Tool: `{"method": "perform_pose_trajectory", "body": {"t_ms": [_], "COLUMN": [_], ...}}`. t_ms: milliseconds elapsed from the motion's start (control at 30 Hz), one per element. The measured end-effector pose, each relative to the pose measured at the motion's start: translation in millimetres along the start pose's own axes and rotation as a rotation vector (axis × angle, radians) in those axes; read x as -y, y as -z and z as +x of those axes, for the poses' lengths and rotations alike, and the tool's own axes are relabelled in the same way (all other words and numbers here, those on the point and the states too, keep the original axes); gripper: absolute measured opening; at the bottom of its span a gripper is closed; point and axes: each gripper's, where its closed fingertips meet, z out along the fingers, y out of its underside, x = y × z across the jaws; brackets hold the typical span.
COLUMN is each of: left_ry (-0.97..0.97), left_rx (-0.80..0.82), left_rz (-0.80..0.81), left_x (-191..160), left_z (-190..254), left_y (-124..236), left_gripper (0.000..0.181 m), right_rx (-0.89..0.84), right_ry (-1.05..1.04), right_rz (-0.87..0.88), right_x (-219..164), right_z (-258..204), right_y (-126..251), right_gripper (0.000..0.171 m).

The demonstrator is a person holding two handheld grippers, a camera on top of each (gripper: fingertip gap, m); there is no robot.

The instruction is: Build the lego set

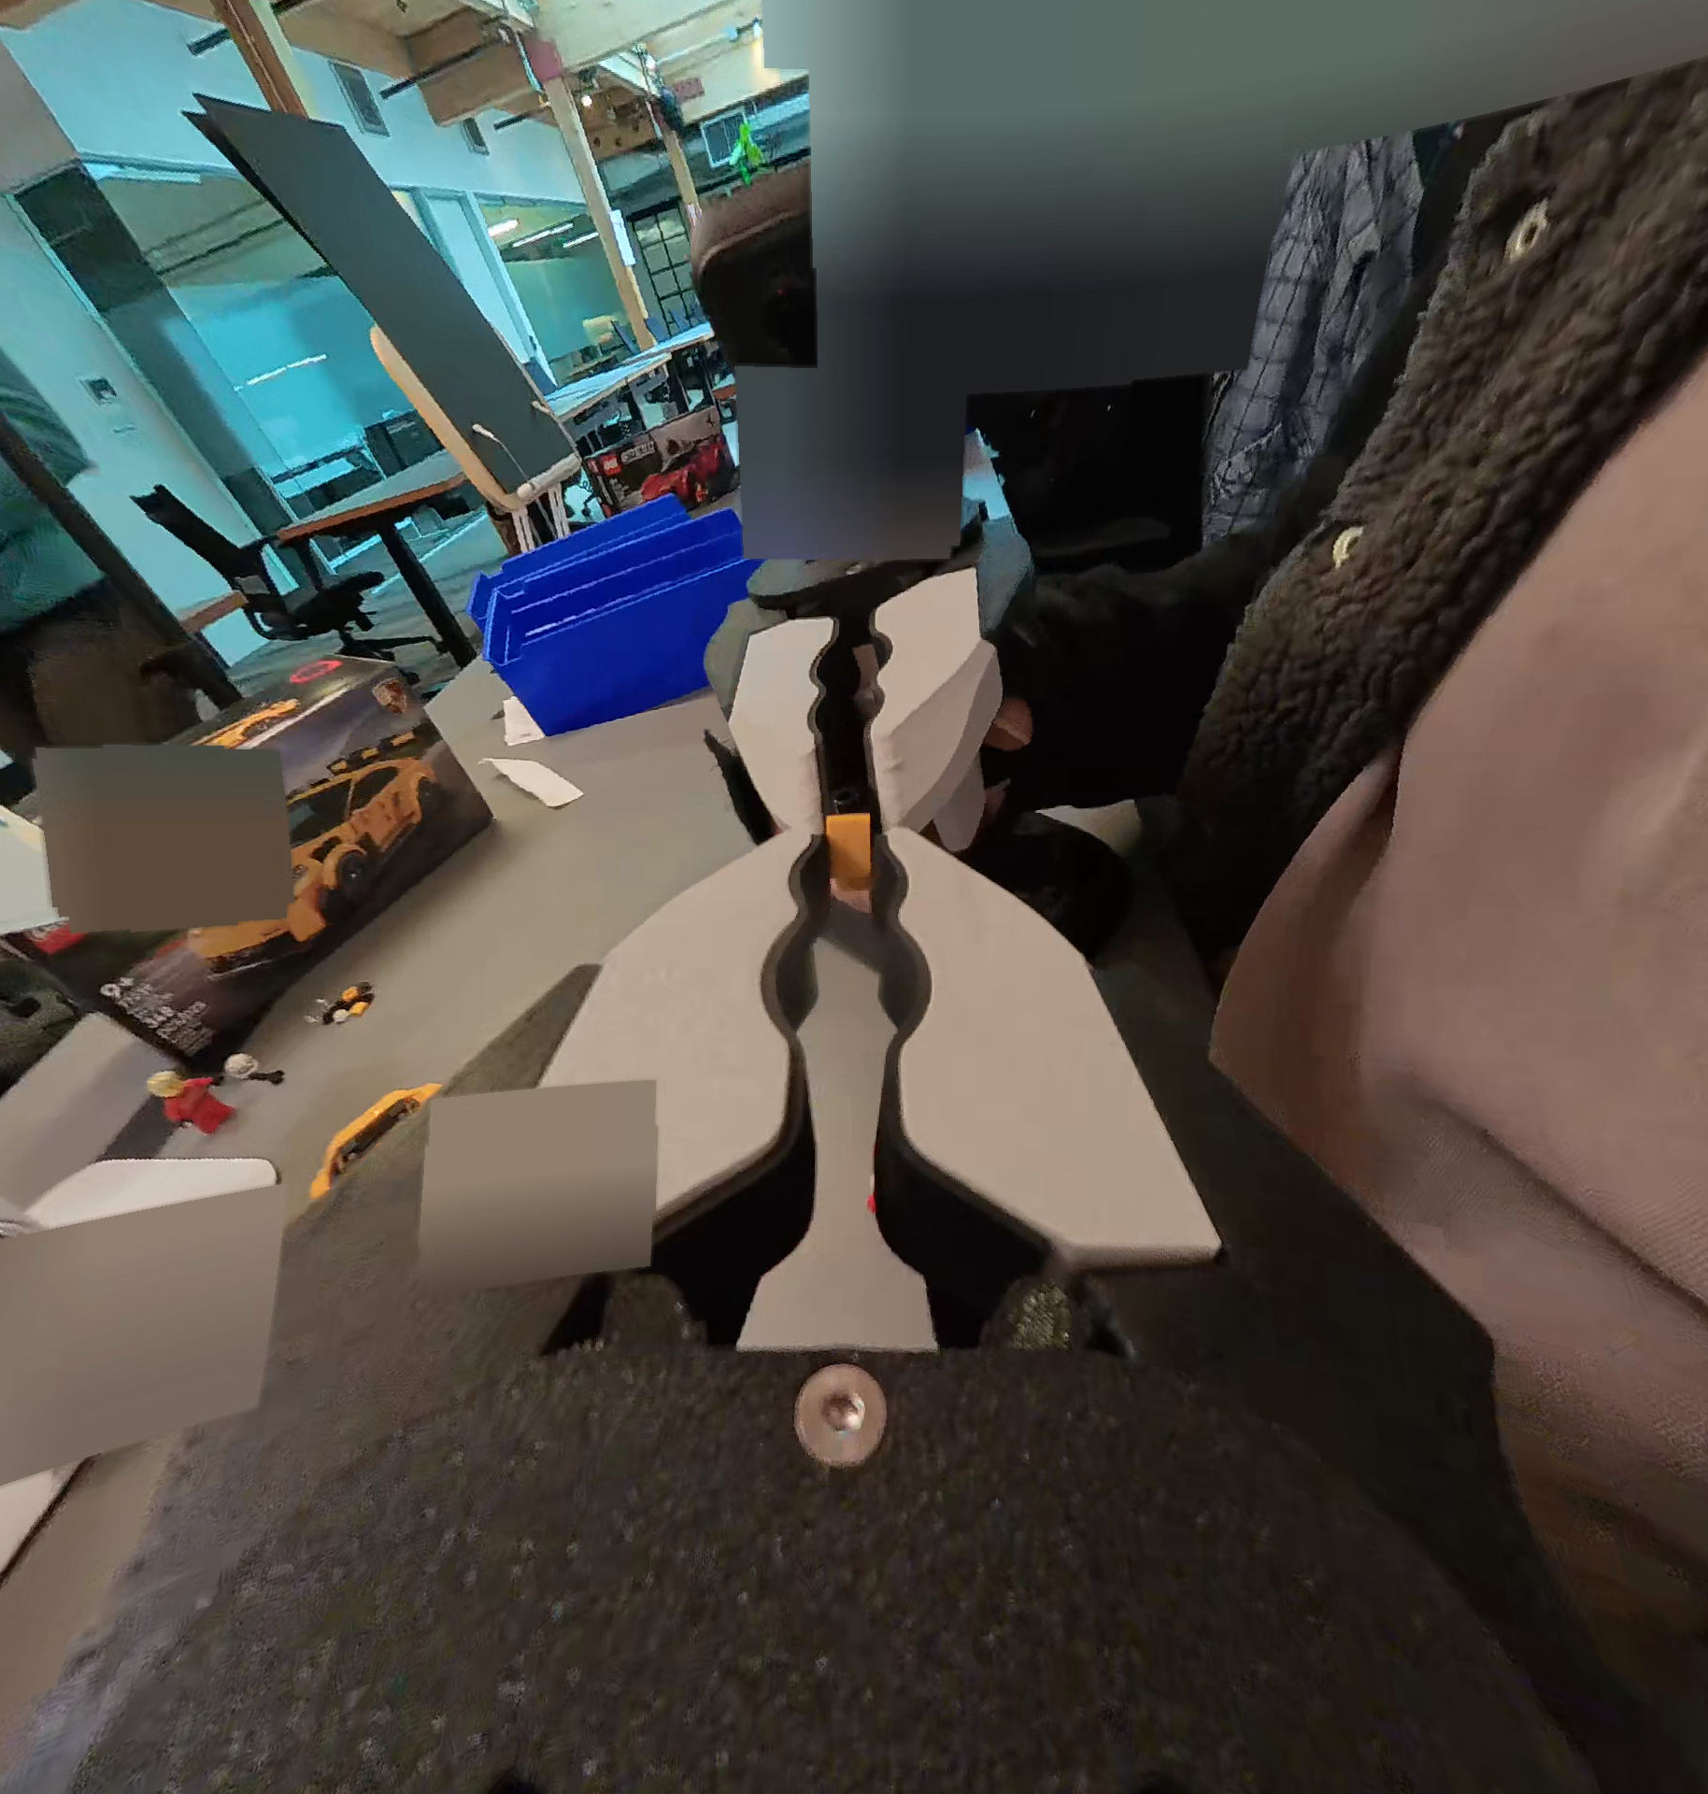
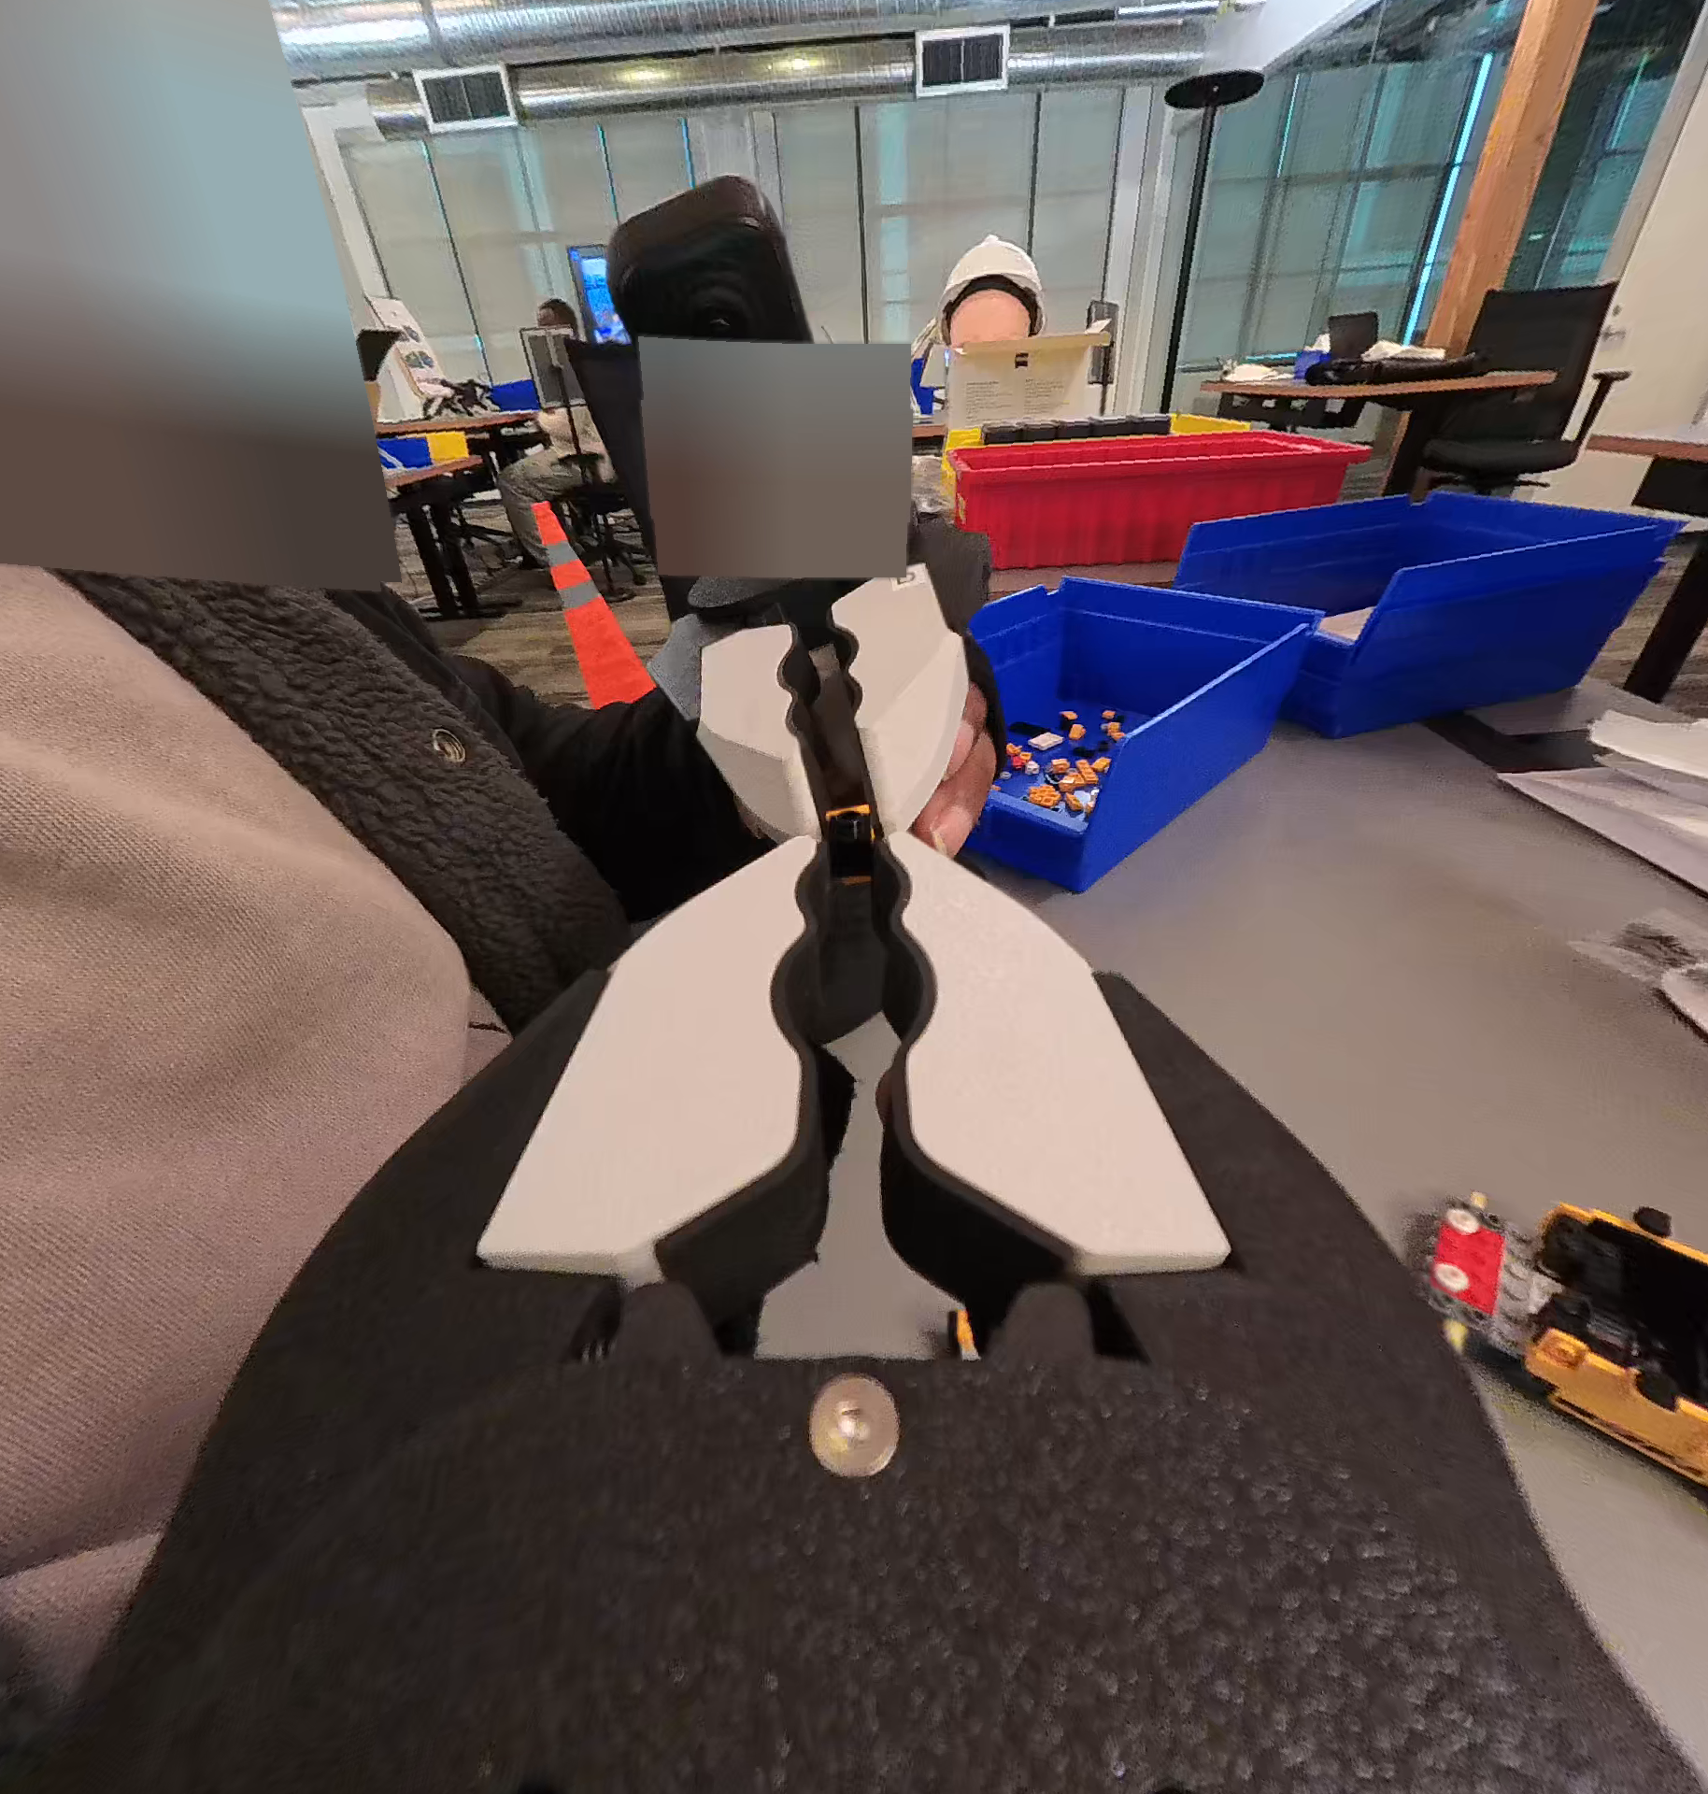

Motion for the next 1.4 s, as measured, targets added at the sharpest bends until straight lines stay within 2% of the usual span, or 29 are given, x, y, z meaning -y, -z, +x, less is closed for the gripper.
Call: {"method": "perform_pose_trajectory", "body": {"t_ms": [167, 667, 1033, 1167, 1267, 1400], "left_ry": [-0.049, 0.218, 0.245, 0.299, 0.369, 0.479], "left_rx": [0.001, -0.097, -0.106, -0.094, -0.086, -0.072], "left_rz": [-0.025, 0.013, -0.003, 0.041, 0.072, 0.143], "left_x": [-3, -8, -6, -4, -6, -7], "left_z": [0, 5, 15, 12, 10, 1], "left_y": [0, -4, 0, 2, 1, -2], "left_gripper": [0.008, 0.008, 0.008, 0.008, 0.018, 0.017], "right_rx": [0.006, -0.026, -0.033, -0.038, -0.020, 0.003], "right_ry": [-0.017, 0.154, 0.163, 0.080, -0.060, -0.208], "right_rz": [-0.002, -0.084, -0.102, -0.042, 0.082, 0.236], "right_x": [-2, -9, -14, -10, -1, 11], "right_z": [-2, -3, -1, 5, 11, 17], "right_y": [-2, 2, 2, 1, 6, 13], "right_gripper": [0.007, 0.008, 0.007, 0.007, 0.007, 0.007]}}
